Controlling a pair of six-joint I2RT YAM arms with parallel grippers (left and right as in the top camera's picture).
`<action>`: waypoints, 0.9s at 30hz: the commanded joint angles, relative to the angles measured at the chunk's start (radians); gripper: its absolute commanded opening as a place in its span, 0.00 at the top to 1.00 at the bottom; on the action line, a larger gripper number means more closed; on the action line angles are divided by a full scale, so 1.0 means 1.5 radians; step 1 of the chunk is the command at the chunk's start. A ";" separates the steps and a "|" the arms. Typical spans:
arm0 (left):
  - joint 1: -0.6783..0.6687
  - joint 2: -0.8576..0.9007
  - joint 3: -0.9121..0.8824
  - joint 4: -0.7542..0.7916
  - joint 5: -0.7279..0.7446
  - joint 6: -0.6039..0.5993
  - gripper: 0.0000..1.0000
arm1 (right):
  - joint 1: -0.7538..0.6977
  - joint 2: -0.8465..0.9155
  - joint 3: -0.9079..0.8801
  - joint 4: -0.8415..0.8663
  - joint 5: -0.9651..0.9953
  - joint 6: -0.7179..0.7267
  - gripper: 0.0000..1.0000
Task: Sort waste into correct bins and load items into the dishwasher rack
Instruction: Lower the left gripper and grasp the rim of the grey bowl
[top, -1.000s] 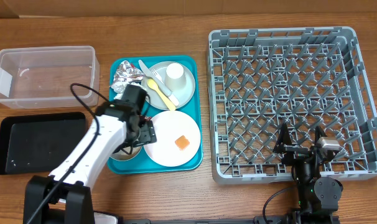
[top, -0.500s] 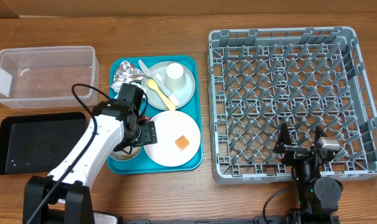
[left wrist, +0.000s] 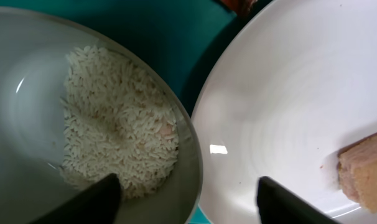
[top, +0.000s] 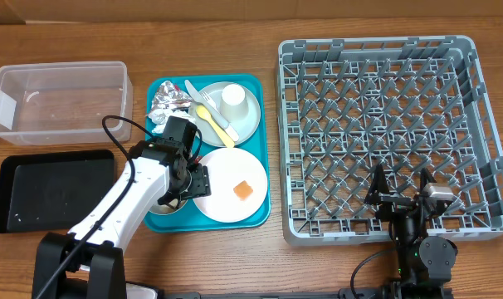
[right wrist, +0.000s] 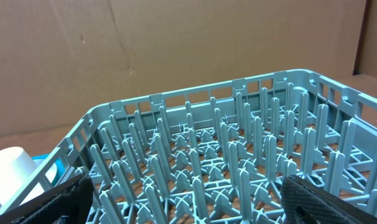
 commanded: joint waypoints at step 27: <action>-0.003 0.006 -0.026 0.038 -0.024 -0.001 0.46 | -0.002 -0.007 -0.007 0.005 0.006 -0.005 0.00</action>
